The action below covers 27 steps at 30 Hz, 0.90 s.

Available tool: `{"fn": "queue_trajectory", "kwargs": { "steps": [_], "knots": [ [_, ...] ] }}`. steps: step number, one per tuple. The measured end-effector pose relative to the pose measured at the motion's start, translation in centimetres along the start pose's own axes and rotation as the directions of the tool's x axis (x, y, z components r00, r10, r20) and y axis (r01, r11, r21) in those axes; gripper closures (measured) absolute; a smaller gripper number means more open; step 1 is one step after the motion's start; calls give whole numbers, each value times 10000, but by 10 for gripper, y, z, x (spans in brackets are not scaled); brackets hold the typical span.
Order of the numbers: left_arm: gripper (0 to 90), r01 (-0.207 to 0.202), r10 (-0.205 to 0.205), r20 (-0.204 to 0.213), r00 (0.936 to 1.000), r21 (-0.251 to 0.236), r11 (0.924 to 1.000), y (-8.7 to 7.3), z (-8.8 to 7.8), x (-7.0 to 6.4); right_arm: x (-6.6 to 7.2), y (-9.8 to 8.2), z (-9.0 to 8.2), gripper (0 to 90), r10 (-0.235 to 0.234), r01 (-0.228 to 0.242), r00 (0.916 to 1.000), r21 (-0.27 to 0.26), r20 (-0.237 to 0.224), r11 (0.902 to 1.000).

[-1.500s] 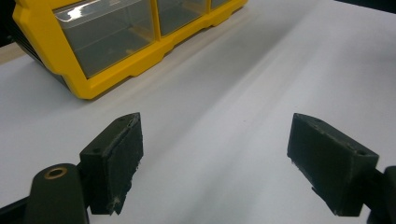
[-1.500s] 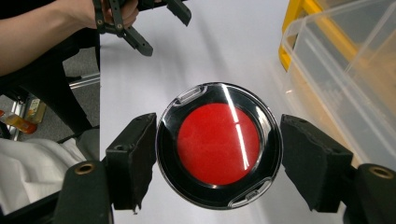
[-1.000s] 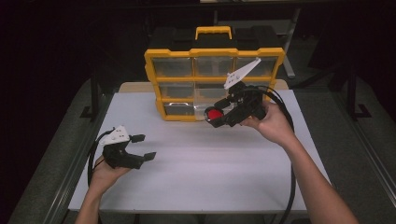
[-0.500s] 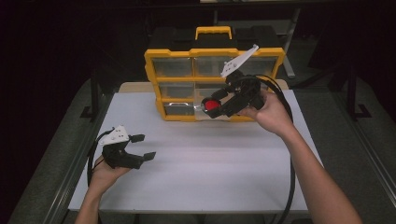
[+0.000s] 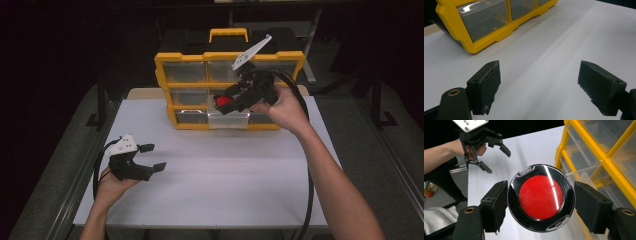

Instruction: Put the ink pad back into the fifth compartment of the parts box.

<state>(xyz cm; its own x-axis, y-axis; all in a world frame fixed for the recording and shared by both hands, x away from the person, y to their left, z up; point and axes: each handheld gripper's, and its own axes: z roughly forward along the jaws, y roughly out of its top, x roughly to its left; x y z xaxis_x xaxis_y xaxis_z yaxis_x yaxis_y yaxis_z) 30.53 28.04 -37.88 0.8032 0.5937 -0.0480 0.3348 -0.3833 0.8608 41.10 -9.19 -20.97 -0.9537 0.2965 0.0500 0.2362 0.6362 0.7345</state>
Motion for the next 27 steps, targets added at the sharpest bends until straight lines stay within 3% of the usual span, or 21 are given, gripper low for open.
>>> {"fn": "queue_trajectory", "kwargs": {
  "steps": [27],
  "knots": [
    [185,-37,37,-16,10000,17,10000,0,0,1,-35,1,10,287,718,-757,9949,535,708,9957]
  ]
}}
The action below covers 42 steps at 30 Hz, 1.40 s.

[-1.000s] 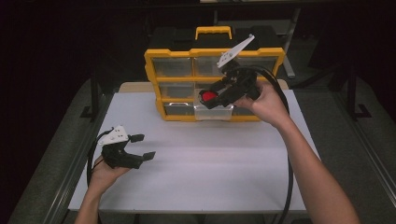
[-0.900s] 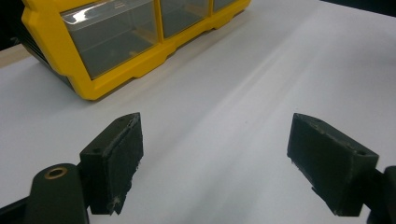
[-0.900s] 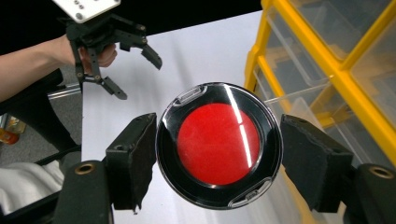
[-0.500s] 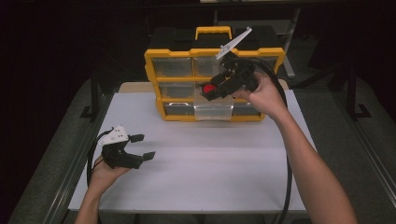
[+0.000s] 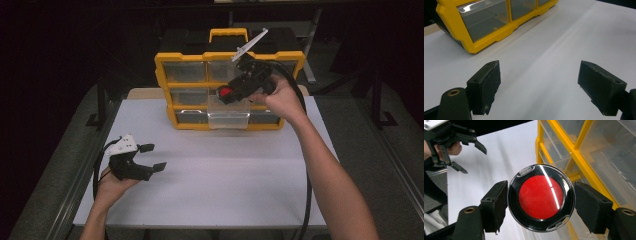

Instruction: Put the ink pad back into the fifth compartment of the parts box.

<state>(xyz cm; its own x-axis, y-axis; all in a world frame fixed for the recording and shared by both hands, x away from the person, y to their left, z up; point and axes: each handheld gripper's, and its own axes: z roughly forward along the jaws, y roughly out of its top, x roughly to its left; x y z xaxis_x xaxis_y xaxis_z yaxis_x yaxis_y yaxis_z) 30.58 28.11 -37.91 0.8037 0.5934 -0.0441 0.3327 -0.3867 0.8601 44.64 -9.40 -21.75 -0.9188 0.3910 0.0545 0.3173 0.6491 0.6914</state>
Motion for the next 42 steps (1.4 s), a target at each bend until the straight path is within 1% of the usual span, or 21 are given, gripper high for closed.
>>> {"fn": "queue_trajectory", "kwargs": {
  "steps": [3,6,9,11,13,14,15,22,24,26,27,28,29,30,36,40,42],
  "knots": [
    [185,-103,103,5,9999,39,9999,0,0,1,-2,0,3,287,64,-64,10000,60,43,10000],
    [185,-134,134,9,9999,53,9999,0,0,1,-2,0,6,287,85,-86,9999,178,77,9998],
    [185,-74,74,9,10000,59,10000,0,0,1,-4,0,9,287,118,-120,9999,259,85,9996],
    [185,-147,147,12,9999,54,9999,0,-1,1,-5,-1,10,287,58,-61,9999,288,113,9996],
    [185,-193,193,-6,9998,55,9998,0,-1,2,-5,-1,11,287,149,-152,9998,321,121,9994],
    [185,-189,189,-7,9998,62,9998,0,-1,2,-6,-1,12,287,94,-99,9998,334,162,9994],
    [185,-208,208,-9,9998,57,9998,0,-1,2,-5,-1,12,287,192,-196,9997,364,127,9991],
    [185,-155,155,-8,9999,26,9999,0,-1,2,-7,-2,18,287,89,-100,9997,487,224,9988],
    [186,-104,104,9,9999,32,9999,0,-1,1,-7,-3,19,287,219,-226,9996,489,163,9985],
    [186,-80,80,1,10000,22,10000,0,-2,1,-7,-4,21,287,199,-210,9996,549,198,9983],
    [186,-93,93,1,10000,26,10000,0,-2,1,-7,-4,21,287,295,-306,9994,595,188,9978],
    [186,-62,62,8,10000,16,10000,0,-2,1,-8,-4,23,287,175,-188,9996,579,220,9981],
    [186,-62,62,8,10000,16,10000,0,-2,1,-8,-4,23,287,175,-188,9996,579,220,9981],
    [186,-59,59,10,10000,33,10000,0,-2,1,-8,-5,24,287,239,-247,9996,571,155,9981],
    [186,-66,66,21,10000,-13,10000,0,-1,1,-9,-9,28,287,326,-333,9994,583,129,9977],
    [186,-67,67,20,10000,31,10000,0,-2,1,-10,-11,30,287,303,-313,9994,616,158,9976],
    [186,-62,62,21,10000,32,10000,0,-2,1,-10,-12,31,287,321,-326,9994,620,102,9975]
  ]
}}
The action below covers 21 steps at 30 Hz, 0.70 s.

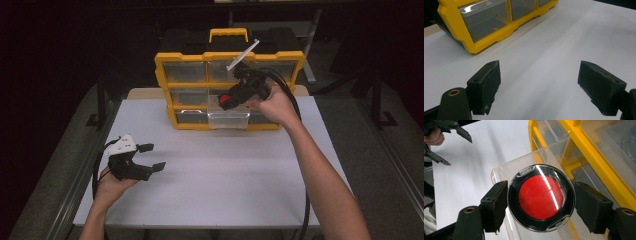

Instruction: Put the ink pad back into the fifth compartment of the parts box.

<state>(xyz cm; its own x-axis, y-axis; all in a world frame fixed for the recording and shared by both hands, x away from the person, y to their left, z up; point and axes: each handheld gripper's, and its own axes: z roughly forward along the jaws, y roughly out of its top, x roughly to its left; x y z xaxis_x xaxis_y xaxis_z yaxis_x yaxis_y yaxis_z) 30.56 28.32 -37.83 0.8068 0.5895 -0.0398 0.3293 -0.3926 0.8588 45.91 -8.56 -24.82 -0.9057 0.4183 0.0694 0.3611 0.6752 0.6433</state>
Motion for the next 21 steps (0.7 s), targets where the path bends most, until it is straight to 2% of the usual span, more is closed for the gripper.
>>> {"fn": "queue_trajectory", "kwargs": {
  "steps": [11,18,21],
  "knots": [
    [186,4,-4,-34,10000,54,10000,0,-1,1,-1,-1,2,286,179,-179,9998,169,14,9997],
    [186,-1,1,-38,10000,48,10000,0,-1,1,0,-3,2,280,10,-11,10000,43,80,10000],
    [186,22,-22,-36,10000,27,10000,0,-1,1,1,-2,-1,295,131,-131,9999,-27,63,9999]
  ]
}}
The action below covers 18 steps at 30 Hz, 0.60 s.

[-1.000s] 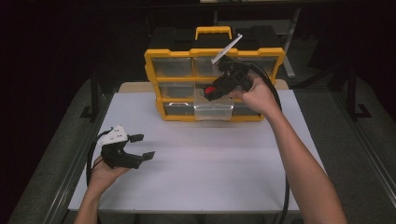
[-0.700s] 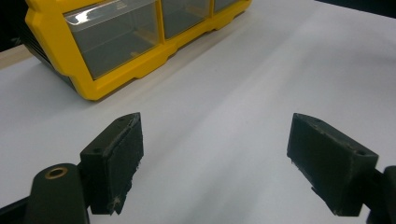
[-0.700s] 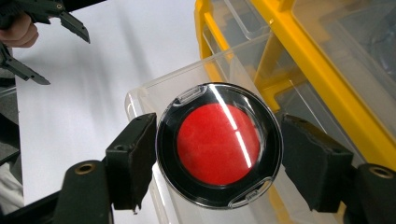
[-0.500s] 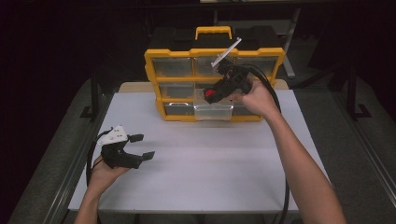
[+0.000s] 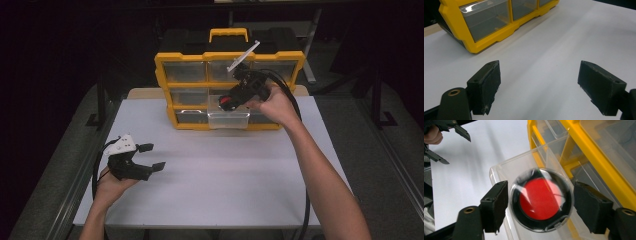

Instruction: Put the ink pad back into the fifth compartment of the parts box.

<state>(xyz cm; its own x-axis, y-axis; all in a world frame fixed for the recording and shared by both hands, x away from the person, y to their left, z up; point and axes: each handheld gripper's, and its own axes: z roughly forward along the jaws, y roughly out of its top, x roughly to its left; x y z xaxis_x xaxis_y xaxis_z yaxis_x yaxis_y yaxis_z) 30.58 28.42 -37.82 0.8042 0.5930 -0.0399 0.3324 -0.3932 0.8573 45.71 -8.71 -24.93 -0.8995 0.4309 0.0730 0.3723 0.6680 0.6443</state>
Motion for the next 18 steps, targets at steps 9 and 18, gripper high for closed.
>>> {"fn": "queue_trajectory", "kwargs": {
  "steps": [9,18],
  "knots": [
    [184,-47,47,-10,10000,80,10000,0,0,0,-1,0,-10,356,-96,92,9999,-419,-104,9991],
    [182,3,-3,-14,10000,75,10000,-1,0,1,2,-1,-18,529,-302,274,9989,-743,-369,9969]
  ]
}}
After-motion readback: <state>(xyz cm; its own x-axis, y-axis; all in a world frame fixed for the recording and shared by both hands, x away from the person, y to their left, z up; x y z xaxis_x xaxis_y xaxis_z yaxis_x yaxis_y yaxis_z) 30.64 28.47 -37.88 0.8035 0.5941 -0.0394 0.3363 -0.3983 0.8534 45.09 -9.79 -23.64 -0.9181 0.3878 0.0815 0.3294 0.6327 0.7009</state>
